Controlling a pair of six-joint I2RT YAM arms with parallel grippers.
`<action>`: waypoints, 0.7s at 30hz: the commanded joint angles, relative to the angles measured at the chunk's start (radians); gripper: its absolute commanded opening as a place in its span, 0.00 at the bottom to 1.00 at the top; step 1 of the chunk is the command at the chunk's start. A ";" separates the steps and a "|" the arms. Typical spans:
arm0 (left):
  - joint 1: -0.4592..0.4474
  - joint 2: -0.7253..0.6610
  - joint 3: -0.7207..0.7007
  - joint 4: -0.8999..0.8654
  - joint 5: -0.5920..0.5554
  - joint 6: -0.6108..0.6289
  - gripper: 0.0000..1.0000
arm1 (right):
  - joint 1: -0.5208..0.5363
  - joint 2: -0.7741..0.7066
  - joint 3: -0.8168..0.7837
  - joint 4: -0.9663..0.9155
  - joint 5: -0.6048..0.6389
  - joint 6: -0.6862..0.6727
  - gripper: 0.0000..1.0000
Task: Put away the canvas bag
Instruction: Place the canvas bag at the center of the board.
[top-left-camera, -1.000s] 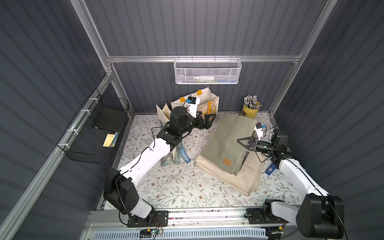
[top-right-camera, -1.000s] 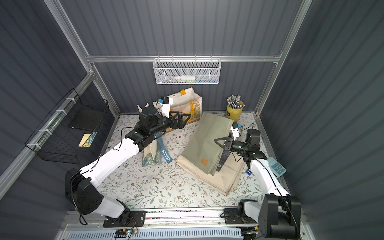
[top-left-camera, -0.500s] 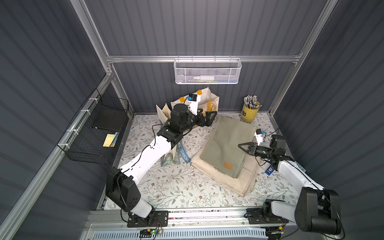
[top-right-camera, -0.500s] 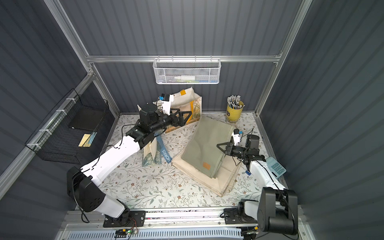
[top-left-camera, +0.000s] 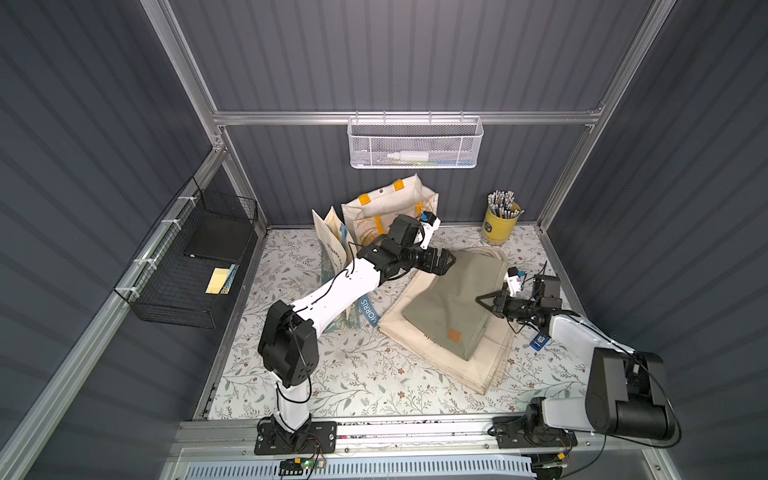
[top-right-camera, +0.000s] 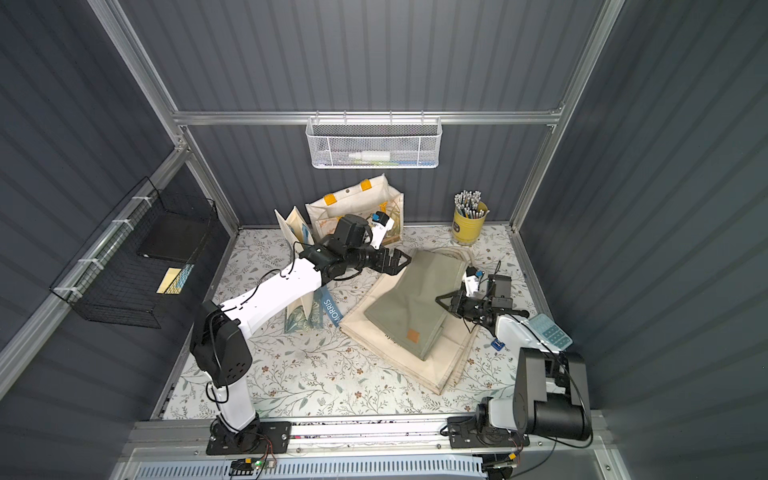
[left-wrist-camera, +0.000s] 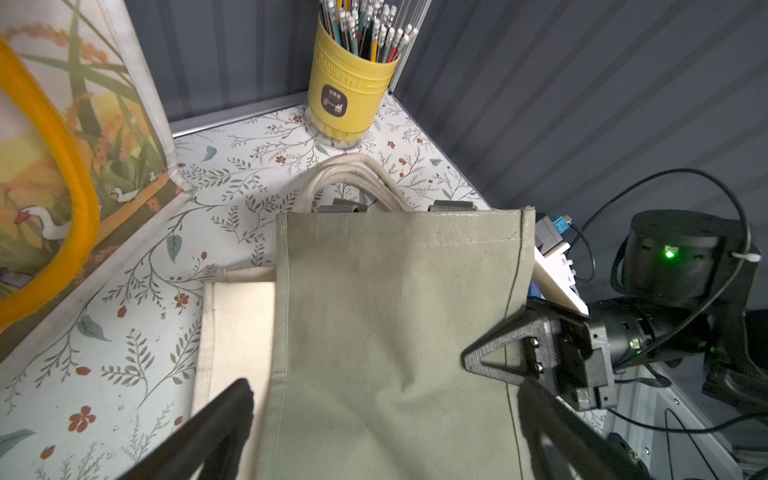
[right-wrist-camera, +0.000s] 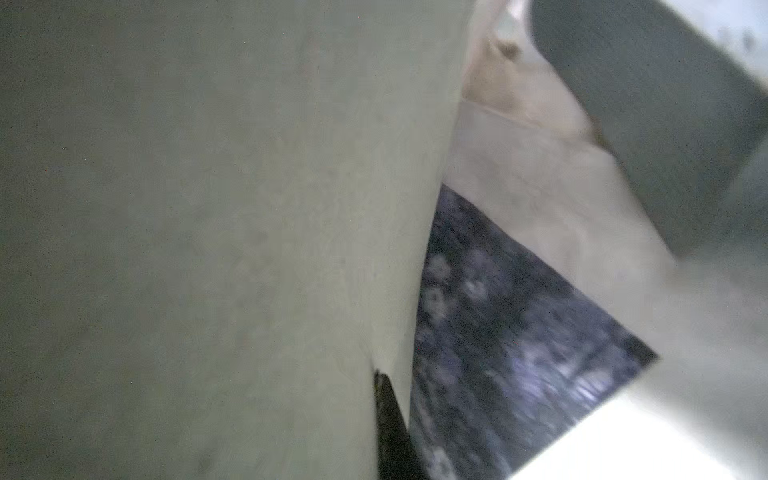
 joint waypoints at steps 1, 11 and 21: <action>0.009 -0.007 0.023 -0.046 -0.036 0.023 0.99 | 0.003 0.046 -0.010 -0.098 0.009 -0.004 0.11; 0.008 0.024 0.040 -0.102 -0.076 0.017 0.99 | 0.003 0.050 0.080 -0.272 0.225 -0.062 0.35; 0.006 0.022 0.042 -0.114 -0.092 0.012 0.99 | -0.007 -0.022 0.156 -0.373 0.357 -0.054 0.29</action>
